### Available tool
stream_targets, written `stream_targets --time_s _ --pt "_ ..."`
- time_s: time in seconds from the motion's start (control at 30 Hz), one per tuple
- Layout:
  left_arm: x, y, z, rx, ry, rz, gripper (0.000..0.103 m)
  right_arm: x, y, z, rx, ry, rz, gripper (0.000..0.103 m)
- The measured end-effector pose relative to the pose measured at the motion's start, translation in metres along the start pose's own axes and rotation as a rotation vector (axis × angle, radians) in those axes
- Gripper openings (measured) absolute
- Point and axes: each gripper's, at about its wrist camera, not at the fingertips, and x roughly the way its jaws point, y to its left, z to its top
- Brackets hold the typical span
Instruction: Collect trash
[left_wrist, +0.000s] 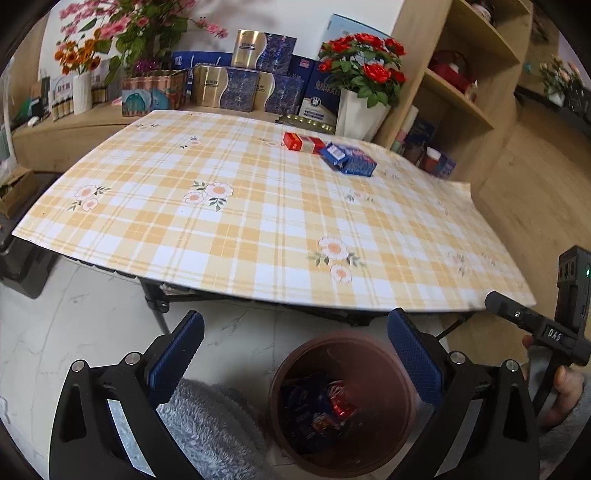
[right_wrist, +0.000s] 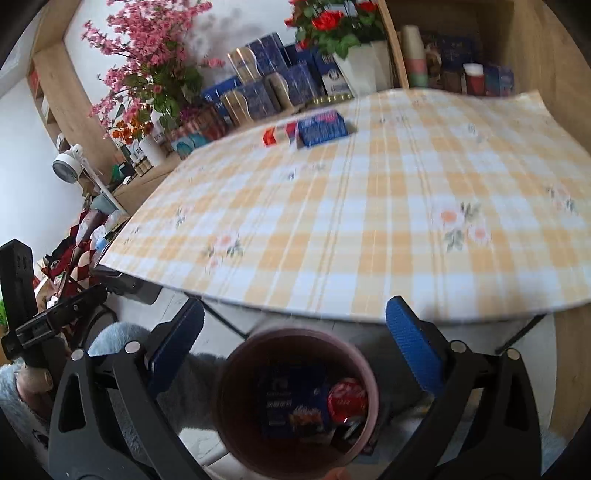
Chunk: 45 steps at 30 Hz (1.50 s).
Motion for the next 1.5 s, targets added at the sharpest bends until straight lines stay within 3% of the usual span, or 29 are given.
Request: stream_targets --time_s 0.1,0.23,0.33,0.5,0.63,0.8,0.9,1.0,1.23,1.5 --pt "0.004 0.002 0.012 -0.048 -0.009 -0.032 0.097 0.006 0.004 0.019 -0.071 0.014 -0.005 0.097" --pt "0.008 -0.002 0.032 -0.014 -0.026 -0.041 0.097 0.014 0.006 0.051 -0.106 -0.017 -0.052 0.097" --pt "0.012 -0.002 0.049 0.02 -0.034 -0.041 0.097 0.016 0.006 0.071 -0.053 -0.067 -0.054 0.097" --pt "0.01 0.001 0.076 0.059 -0.099 -0.014 0.097 0.022 0.001 0.094 0.087 -0.171 0.058 0.097" --pt "0.012 0.009 0.085 0.006 -0.121 -0.011 0.097 0.043 0.0 0.113 0.073 -0.103 0.078 0.097" --pt "0.02 0.026 0.085 -0.075 -0.124 -0.027 0.097 0.062 0.002 0.144 -0.091 -0.079 -0.053 0.097" --pt "0.031 0.034 0.089 -0.069 -0.1 -0.007 0.097 0.082 -0.003 0.167 -0.15 -0.074 -0.113 0.097" --pt "0.041 0.043 0.097 -0.058 -0.096 0.023 0.097 0.109 -0.007 0.194 -0.192 -0.068 -0.161 0.097" --pt "0.059 0.059 0.116 -0.102 -0.101 0.033 0.097 0.189 -0.009 0.246 -0.172 0.005 -0.166 0.097" --pt "0.081 0.06 0.128 -0.111 -0.089 0.017 0.097 0.274 0.0 0.265 -0.232 0.128 -0.271 0.097"
